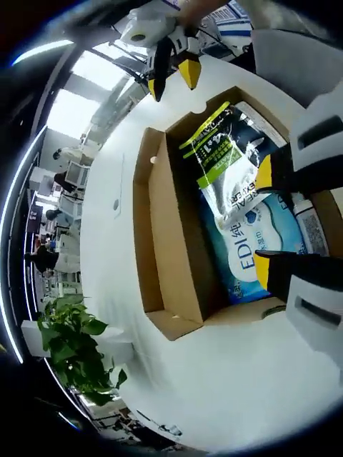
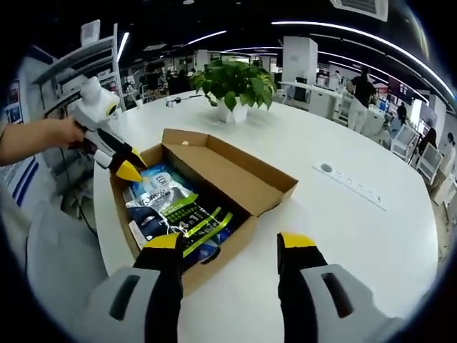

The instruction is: Operate the shoe box by opening the lid, removing the specified soft item, and placing it in the target area until the item is outside and the box remains undamaged.

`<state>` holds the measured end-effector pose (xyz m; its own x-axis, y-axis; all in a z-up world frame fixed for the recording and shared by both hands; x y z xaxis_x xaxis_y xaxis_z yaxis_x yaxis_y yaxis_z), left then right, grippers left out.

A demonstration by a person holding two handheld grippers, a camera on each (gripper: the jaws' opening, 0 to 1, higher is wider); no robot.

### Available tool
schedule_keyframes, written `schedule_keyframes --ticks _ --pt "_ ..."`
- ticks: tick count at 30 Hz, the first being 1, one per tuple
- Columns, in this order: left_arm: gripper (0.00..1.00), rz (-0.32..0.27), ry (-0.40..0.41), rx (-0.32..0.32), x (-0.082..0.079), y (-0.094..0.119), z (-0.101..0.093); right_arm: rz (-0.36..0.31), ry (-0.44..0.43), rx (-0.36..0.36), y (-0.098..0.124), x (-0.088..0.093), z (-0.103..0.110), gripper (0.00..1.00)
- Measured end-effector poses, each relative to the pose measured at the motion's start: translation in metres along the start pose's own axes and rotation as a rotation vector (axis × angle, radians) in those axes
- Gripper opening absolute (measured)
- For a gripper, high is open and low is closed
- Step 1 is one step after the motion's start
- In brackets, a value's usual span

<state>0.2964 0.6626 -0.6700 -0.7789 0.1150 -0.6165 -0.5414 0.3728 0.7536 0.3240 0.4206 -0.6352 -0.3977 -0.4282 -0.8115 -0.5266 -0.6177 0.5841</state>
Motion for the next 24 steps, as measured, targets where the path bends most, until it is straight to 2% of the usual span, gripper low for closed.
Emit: schedule_keyframes --ticks 6,18,21,24 --pt "0.31 0.043 0.067 0.064 0.009 -0.007 -0.011 -0.007 0.0 -0.021 0.005 0.006 0.01 0.52" --pt "0.26 0.127 0.129 0.127 0.028 -0.021 -0.026 -0.026 0.011 -0.053 0.011 0.015 0.025 0.53" --pt "0.21 0.146 0.196 0.158 0.031 -0.025 -0.03 -0.028 0.004 -0.056 0.012 0.016 0.026 0.53" --pt "0.19 0.137 0.245 0.177 0.029 -0.026 -0.027 -0.03 -0.003 -0.061 0.011 0.017 0.027 0.53"
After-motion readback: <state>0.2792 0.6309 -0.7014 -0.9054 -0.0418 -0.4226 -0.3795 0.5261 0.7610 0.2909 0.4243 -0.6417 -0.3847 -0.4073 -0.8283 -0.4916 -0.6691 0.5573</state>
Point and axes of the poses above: the point that each gripper's makers call its tool centre point, and the gripper's own axes: y roughly backward along the fingers, z roughly to its left, x roughly out of its underside, the point moved 4 cm from there along y, roughly backward along the fingers, and after that the axes turned 1 degree about -z, right-handed, at the moved point
